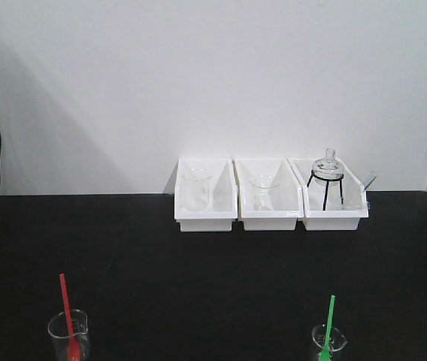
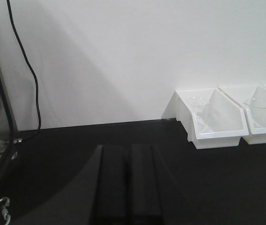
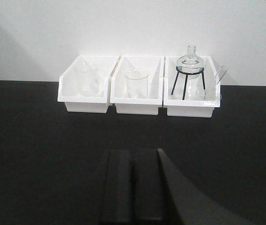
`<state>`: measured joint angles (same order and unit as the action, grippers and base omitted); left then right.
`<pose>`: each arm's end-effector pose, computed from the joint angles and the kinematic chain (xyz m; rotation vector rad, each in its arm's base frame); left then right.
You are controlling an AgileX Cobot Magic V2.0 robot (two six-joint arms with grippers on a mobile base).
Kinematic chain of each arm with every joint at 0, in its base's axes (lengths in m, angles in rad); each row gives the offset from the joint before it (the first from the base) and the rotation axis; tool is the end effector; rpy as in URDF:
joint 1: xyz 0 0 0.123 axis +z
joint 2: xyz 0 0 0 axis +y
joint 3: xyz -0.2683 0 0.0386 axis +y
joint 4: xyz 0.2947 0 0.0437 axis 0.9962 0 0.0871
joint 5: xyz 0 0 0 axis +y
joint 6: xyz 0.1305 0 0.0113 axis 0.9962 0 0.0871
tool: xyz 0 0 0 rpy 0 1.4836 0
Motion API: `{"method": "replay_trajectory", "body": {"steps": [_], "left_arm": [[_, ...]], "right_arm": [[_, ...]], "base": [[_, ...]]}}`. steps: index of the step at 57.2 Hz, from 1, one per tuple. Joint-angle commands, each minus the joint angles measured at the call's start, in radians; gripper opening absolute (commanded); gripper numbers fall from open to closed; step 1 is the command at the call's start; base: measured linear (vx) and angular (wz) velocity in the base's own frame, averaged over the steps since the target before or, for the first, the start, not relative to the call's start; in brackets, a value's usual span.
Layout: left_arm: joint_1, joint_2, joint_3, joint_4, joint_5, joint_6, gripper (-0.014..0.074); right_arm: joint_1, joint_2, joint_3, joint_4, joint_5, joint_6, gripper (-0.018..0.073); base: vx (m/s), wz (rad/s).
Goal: Sort red and green spoons into left cabinet
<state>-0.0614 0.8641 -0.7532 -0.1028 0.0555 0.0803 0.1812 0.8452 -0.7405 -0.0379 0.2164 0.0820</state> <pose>0.2829 -0.0181 0.3525 0.0366 1.6497 -0.0685 0.2716 0.0487 0.3315 -0.1172 1.8034 0.1538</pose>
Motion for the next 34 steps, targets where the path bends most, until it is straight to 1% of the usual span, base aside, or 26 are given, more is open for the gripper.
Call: {"method": "replay_trajectory", "body": {"steps": [1,5,12,16,20,24,27,34], "left_arm": [[-0.006,-0.007,-0.04,-0.007,-0.089,-0.008,0.0207],[-0.006,-0.007,-0.04,-0.007,-0.088,-0.008,0.0287],[-0.006,-0.007,-0.04,-0.007,-0.085,-0.008,0.043],[-0.006,-0.007,-0.04,-0.007,-0.085,-0.008,0.0517],[-0.006,-0.007,-0.04,-0.007,-0.085,-0.008,0.0575],[-0.006,-0.007,-0.04,-0.007,-0.085,-0.008,0.0606],[-0.006,-0.007,-0.04,-0.007,-0.085,-0.008,0.0617],[-0.006,-0.007,-0.04,-0.007,-0.08,-0.009,0.0607]], "right_arm": [[-0.004,-0.005,-0.039,-0.002,-0.068,-0.002,0.0182],[-0.004,-0.005,-0.039,-0.001,-0.063,-0.002,0.0264],[-0.004,-0.005,-0.039,0.032,-0.063,-0.001,0.0482],[-0.004,-0.005,-0.039,0.05,-0.063,-0.001,0.0592],[-0.004,-0.005,-0.039,0.07,-0.063,-0.001,0.068],[-0.004,-0.005,-0.039,0.092,-0.063,-0.002,0.0732],[-0.004,0.003,-0.039,0.094,-0.063,-0.002,0.073],[-0.004,0.063,-0.054,0.093,-0.053,-0.002,0.0714]], "base": [[0.0,0.0],[0.0,0.0],[0.0,0.0],[0.0,0.0],[0.0,0.0],[0.0,0.0],[0.0,0.0],[0.0,0.0]]}}
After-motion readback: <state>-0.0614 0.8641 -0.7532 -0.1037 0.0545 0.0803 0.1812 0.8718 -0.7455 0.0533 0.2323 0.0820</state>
